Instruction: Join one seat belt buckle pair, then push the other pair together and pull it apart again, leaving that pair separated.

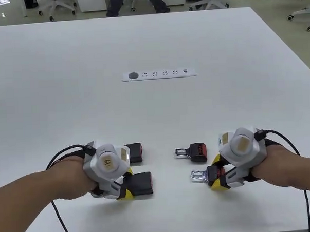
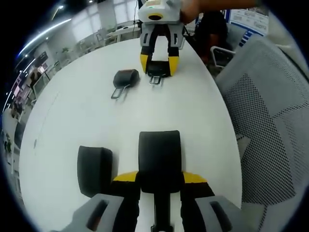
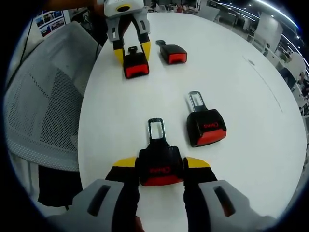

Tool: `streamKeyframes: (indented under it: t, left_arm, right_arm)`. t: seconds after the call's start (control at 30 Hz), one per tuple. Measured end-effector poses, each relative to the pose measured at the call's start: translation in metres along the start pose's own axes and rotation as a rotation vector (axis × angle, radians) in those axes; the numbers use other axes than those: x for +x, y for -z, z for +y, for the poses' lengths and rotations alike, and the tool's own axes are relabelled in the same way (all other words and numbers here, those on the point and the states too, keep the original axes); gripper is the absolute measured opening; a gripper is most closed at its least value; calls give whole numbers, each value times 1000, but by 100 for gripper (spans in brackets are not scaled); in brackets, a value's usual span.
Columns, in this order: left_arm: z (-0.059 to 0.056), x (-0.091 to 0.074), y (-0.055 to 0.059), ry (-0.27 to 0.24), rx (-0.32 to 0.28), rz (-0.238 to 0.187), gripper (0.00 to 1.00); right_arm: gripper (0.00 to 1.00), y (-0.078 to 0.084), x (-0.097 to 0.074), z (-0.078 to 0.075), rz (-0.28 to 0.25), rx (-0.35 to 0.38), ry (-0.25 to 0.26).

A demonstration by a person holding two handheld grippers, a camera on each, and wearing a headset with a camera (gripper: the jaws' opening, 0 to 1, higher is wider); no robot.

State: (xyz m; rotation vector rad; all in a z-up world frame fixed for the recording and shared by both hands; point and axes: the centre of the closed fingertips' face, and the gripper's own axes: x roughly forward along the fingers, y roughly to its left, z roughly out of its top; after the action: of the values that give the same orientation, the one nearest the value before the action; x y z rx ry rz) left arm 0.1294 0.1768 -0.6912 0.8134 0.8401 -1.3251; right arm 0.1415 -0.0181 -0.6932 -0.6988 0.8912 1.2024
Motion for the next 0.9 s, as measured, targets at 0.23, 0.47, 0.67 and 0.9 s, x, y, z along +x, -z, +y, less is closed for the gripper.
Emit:
streamKeyframes:
  t: [0.23, 0.47, 0.67, 0.9]
  left_arm:
    - [0, 0, 0, 5, 0, -3, 33]
    - [-1, -1, -2, 14, -1, 1, 33]
    - [1, 0, 0, 13, -14, -15, 33]
    - [0, 1, 0, 14, -34, -35, 33]
  right_arm:
    - [34, 1, 0, 0, -24, -8, -6]
    - [34, -1, 0, 1, -26, -15, -6]
    - [35, 1, 0, 0, -15, -11, -8]
    - [35, 0, 2, -1, -10, -15, -9]
